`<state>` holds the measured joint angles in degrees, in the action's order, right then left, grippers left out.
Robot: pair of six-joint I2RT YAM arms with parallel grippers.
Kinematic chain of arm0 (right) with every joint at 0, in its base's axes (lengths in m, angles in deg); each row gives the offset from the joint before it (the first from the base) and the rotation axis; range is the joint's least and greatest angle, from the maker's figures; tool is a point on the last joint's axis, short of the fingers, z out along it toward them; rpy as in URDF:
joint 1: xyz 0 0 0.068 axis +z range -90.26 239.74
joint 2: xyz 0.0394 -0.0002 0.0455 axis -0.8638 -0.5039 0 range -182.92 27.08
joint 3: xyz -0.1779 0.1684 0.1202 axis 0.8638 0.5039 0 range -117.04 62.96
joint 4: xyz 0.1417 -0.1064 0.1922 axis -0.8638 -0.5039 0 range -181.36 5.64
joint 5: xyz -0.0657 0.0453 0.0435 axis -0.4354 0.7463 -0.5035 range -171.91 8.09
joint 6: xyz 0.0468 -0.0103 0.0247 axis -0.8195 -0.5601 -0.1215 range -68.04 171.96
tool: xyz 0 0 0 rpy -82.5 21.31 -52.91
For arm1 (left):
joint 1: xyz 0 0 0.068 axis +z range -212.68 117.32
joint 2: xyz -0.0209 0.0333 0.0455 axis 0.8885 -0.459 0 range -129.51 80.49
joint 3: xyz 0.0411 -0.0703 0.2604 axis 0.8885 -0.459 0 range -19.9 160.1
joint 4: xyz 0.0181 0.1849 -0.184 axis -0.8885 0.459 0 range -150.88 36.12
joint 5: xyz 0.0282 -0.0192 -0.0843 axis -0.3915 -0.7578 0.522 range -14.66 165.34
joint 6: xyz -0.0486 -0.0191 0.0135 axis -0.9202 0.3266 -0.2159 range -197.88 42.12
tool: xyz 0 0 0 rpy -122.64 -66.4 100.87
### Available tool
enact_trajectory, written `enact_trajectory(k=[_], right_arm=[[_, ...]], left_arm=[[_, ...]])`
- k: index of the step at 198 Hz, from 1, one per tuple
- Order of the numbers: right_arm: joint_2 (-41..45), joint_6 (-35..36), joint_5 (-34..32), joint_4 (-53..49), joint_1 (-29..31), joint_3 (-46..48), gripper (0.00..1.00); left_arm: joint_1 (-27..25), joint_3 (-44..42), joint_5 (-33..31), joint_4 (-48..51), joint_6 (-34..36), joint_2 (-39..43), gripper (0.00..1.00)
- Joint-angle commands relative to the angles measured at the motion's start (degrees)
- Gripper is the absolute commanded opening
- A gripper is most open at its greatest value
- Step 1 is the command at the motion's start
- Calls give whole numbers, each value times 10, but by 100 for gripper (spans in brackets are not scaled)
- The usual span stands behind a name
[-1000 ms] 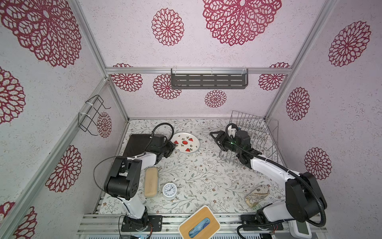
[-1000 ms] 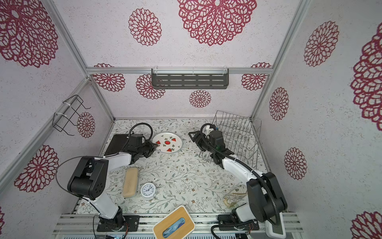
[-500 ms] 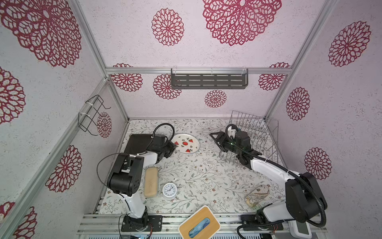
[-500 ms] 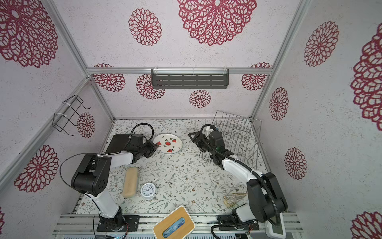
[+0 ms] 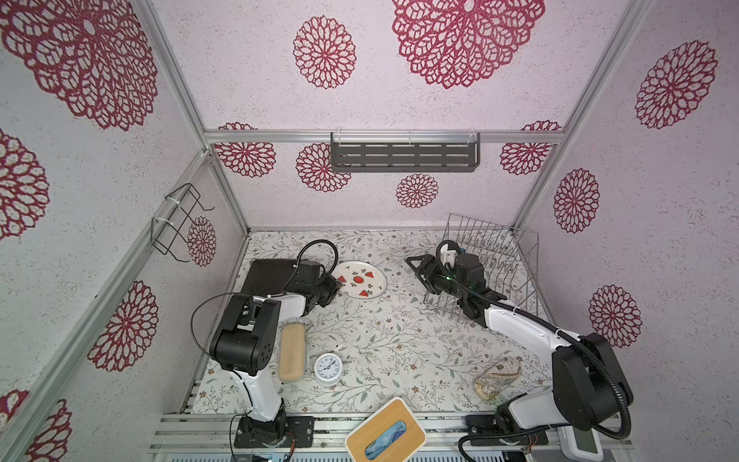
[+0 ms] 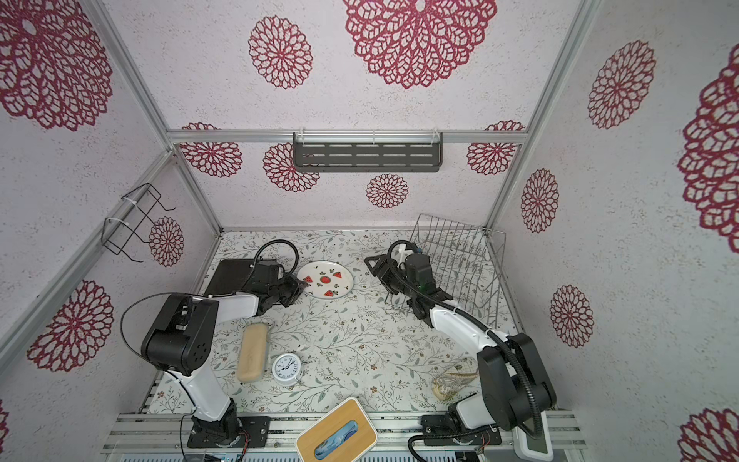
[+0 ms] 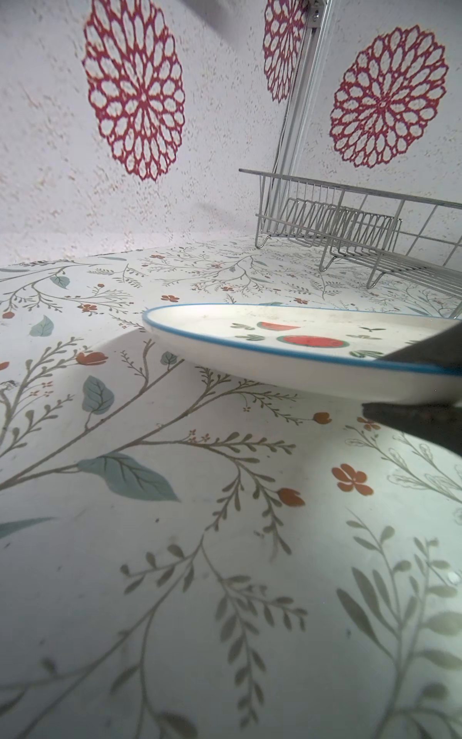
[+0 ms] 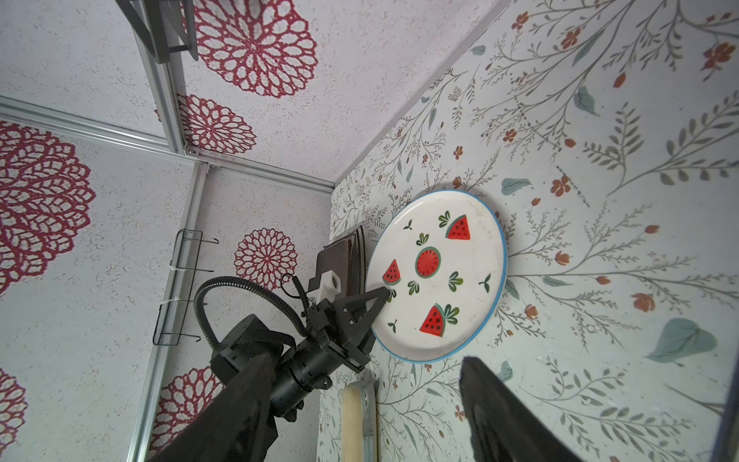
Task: Unload the plates from the dish rack
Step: 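Lower the white plate onto the table with the left gripper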
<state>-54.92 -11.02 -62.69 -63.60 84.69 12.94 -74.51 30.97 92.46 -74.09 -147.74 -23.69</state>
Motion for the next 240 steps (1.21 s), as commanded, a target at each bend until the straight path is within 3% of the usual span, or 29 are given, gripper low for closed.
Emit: enact_trajectory(k=[1, 48, 95, 240], right_arm=[[30, 11, -13, 12, 2, -14, 77], [29, 13, -12, 9, 1, -16, 77], [28, 13, -13, 10, 1, -17, 77], [16, 11, -9, 15, -1, -13, 78]], left_arm=[[3, 20, 13, -56, 2, 7, 16], [3, 20, 12, -47, 3, 8, 20], [3, 18, 7, -34, 7, 15, 38], [10, 21, 5, 9, 25, 5, 55]])
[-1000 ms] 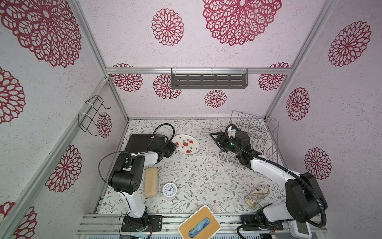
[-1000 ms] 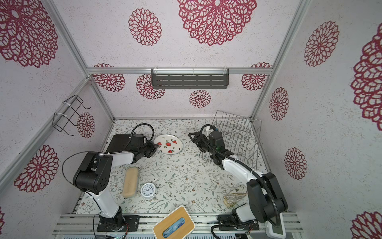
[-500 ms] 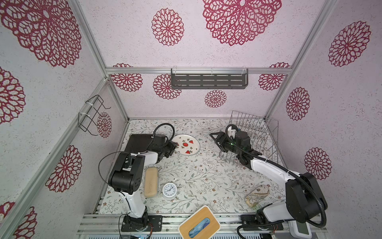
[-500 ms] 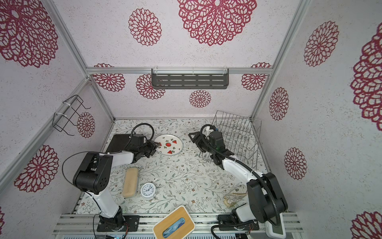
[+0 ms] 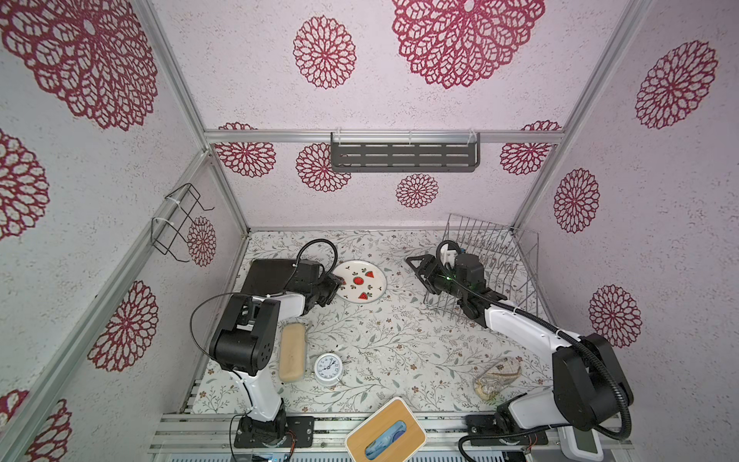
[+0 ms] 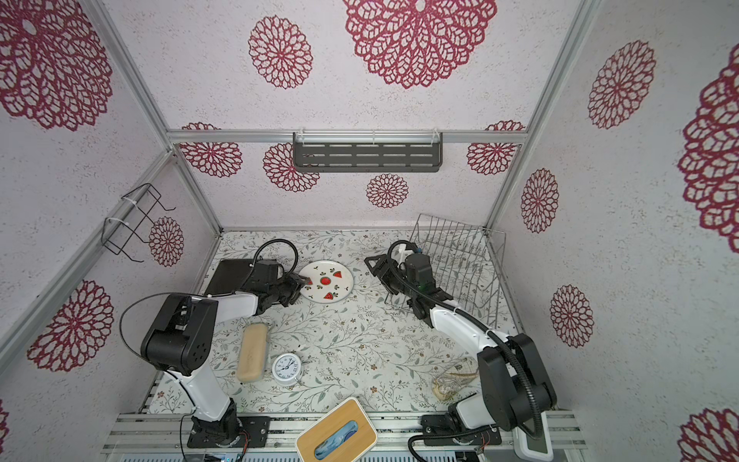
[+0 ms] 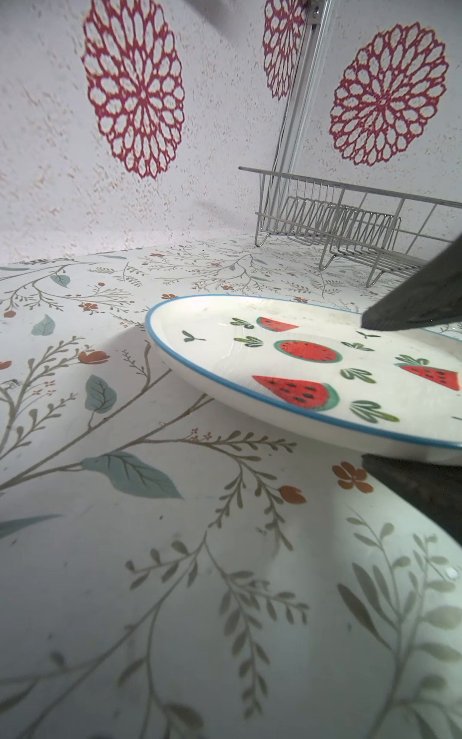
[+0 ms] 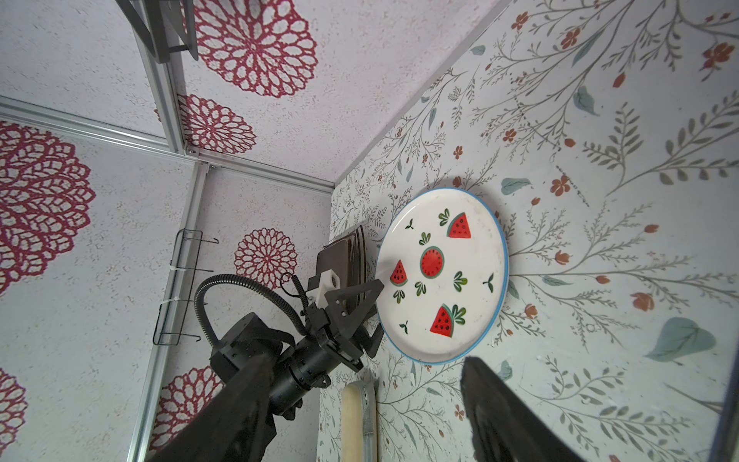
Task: Unload the plates from the dish rack
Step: 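Lower the white plate onto the table with the left gripper, then open the left gripper to release the white plate and raise it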
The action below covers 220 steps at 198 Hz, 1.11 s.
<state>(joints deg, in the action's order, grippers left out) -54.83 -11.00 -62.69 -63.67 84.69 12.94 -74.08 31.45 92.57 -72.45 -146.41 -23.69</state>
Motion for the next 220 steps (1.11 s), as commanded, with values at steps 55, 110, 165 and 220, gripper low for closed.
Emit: enact_trajectory(k=[55, 110, 165, 220], right_arm=[[12, 14, -11, 15, -4, -12, 78], [14, 13, -11, 19, -4, -8, 78], [15, 13, -11, 19, -8, -10, 78], [20, 19, -13, 16, -14, -10, 79]], left_arm=[[12, 18, -1, 14, 29, 1, 60], [18, 10, -1, 20, 36, 6, 62], [22, 11, -14, 45, 51, 32, 64], [25, 20, -34, 87, 73, 77, 67]])
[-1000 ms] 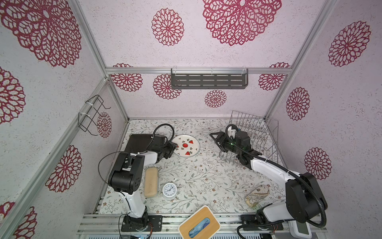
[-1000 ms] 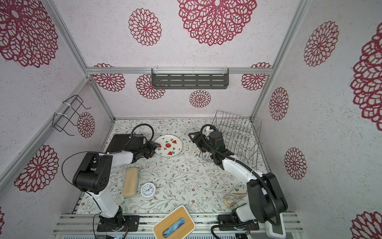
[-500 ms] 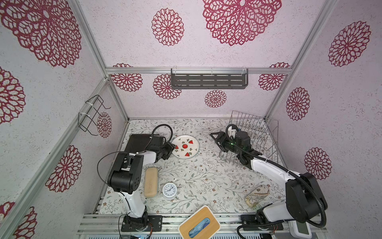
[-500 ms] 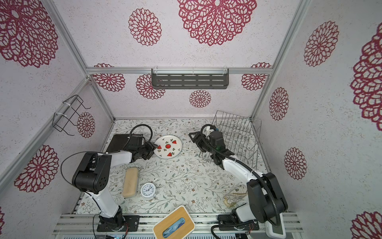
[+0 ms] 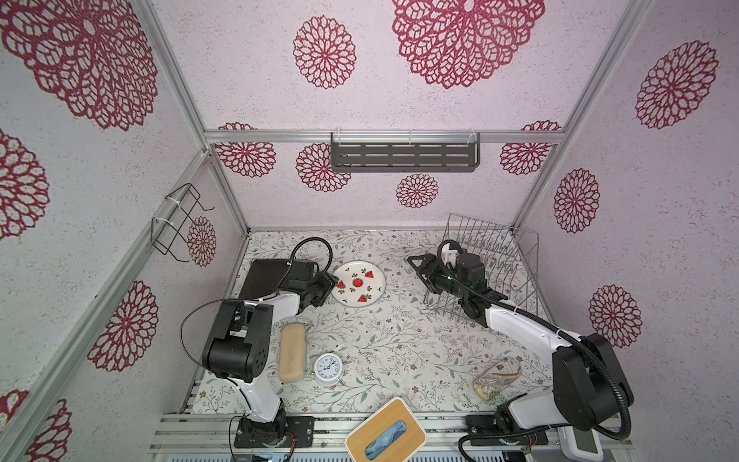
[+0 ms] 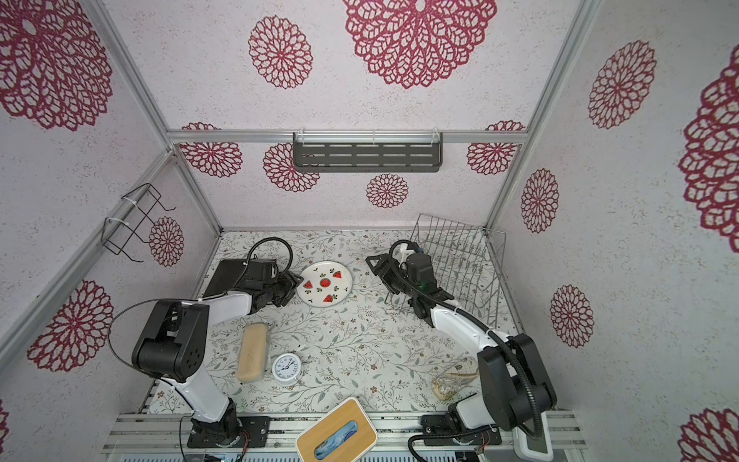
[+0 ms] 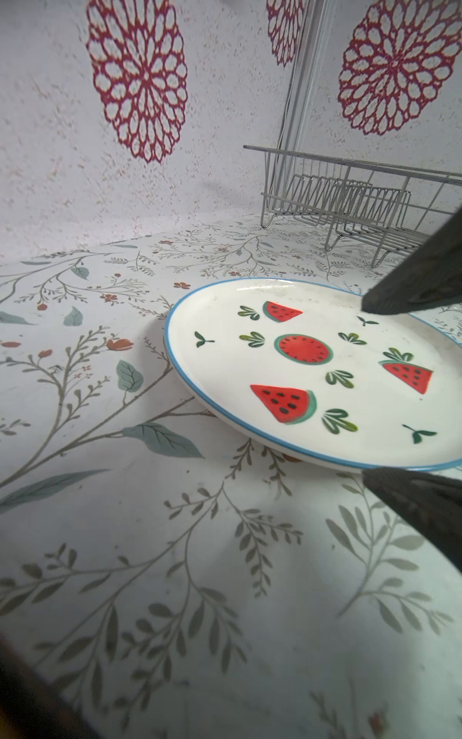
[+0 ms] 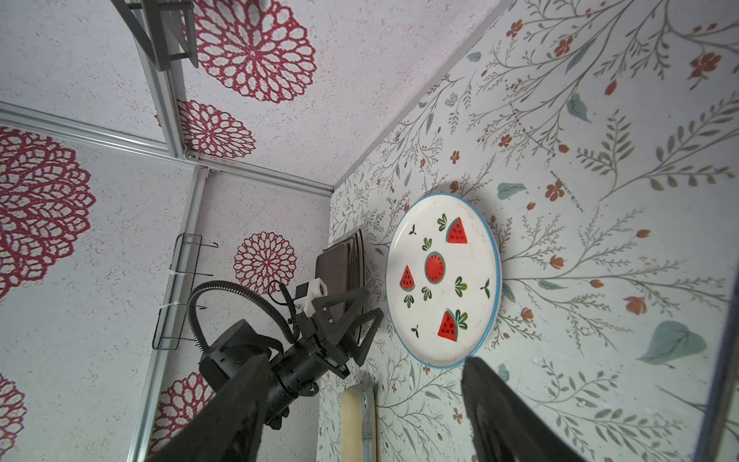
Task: Unload the plates from the dish rack
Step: 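Open the left gripper to release the white plate and raise it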
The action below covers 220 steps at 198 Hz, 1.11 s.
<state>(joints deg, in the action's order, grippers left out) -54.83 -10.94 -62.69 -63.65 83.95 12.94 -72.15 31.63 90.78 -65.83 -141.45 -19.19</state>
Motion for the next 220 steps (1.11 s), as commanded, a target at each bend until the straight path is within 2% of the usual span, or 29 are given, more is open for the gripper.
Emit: enact_trajectory(k=[1, 35, 62, 83, 96, 135, 184, 220], right_arm=[[20, 19, -13, 16, -6, -10, 79], [30, 36, -26, 0, -14, -9, 84], [41, 53, -44, -16, -21, -3, 91], [60, 74, -67, -17, -25, 12, 95], [77, 94, -86, -10, -28, 28, 99], [135, 150, -160, 13, -34, 85, 99], [209, 264, -262, 53, -40, 177, 99], [230, 375, -341, 24, -47, 197, 99]], left_arm=[[6, 18, -16, 21, 24, 33, 67], [9, 31, -32, 56, 46, 71, 74], [11, 45, -59, 98, 72, 107, 92], [18, 50, -68, 110, 84, 132, 100], [26, 52, -68, 117, 91, 145, 97], [50, 46, -82, 126, 126, 194, 97], [61, 10, -179, 119, 244, 285, 97], [68, -32, -258, 102, 304, 341, 97]])
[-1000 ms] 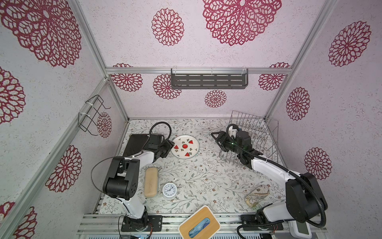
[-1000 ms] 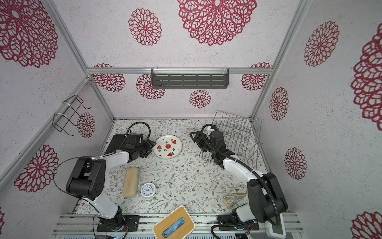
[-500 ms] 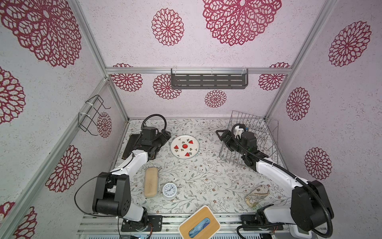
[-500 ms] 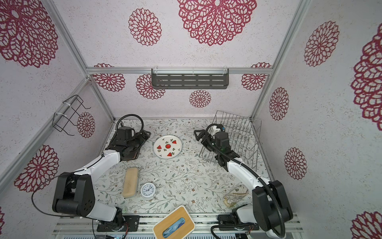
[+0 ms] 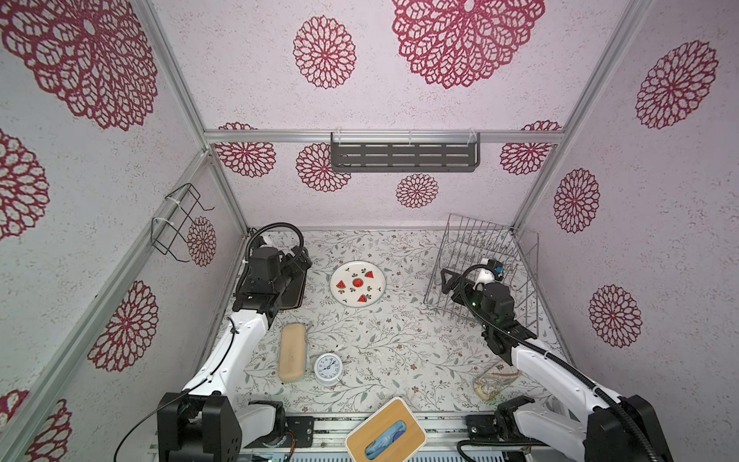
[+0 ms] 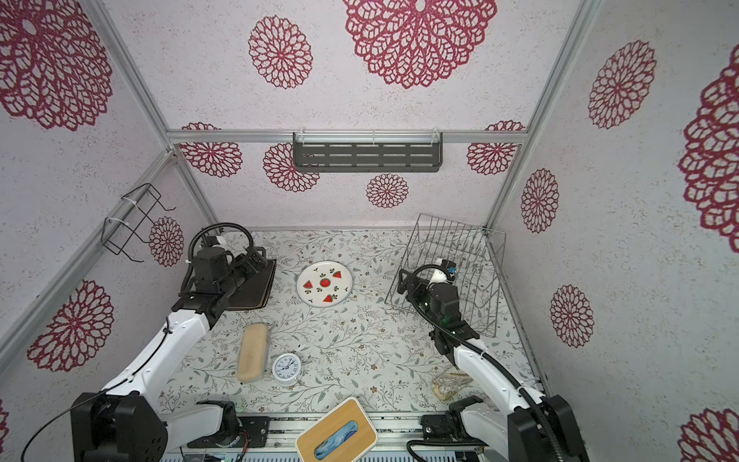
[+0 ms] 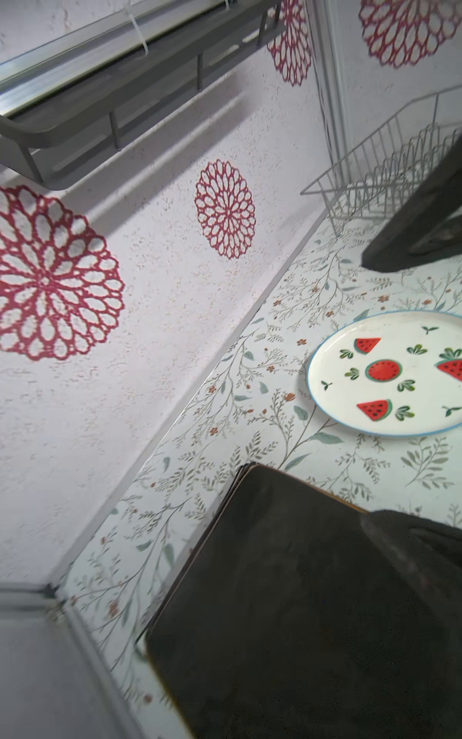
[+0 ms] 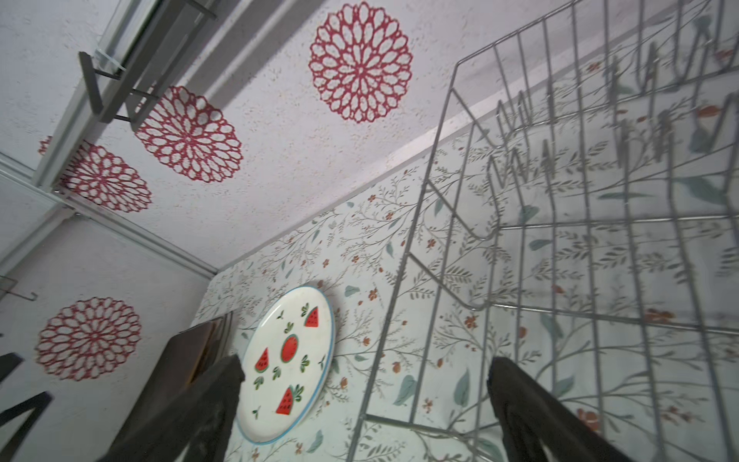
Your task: Unload the plates from the dish rack
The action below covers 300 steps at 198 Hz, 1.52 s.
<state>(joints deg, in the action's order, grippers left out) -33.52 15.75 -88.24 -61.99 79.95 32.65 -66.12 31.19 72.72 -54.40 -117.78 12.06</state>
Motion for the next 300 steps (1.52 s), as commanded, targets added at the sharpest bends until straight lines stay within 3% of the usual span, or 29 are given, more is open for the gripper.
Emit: enact_trajectory(k=[1, 44, 87, 104, 127, 192, 214, 300], right_arm=[[17, 111, -89, 7, -7, 1, 99], [17, 198, -185, 39, -21, 53, 99], [22, 196, -188, 75, -38, 90, 99], [33, 192, -192, 81, -41, 100, 99], [45, 192, -200, 100, -47, 114, 99], [48, 214, -194, 128, -62, 132, 99], [54, 217, -197, 137, -67, 140, 99], [-20, 239, -194, 219, -99, 148, 99]], left_arm=[[8, -29, -80, -13, 68, 30, 97], [9, -141, -144, -146, 125, 112, 97], [8, -274, -171, -350, 210, 166, 97], [8, -321, -151, -424, 250, 174, 97], [8, -352, -136, -456, 277, 172, 97], [10, -372, -216, -495, 338, 110, 97], [22, -375, -214, -515, 338, 87, 97], [42, -424, -223, -855, 355, -176, 97]])
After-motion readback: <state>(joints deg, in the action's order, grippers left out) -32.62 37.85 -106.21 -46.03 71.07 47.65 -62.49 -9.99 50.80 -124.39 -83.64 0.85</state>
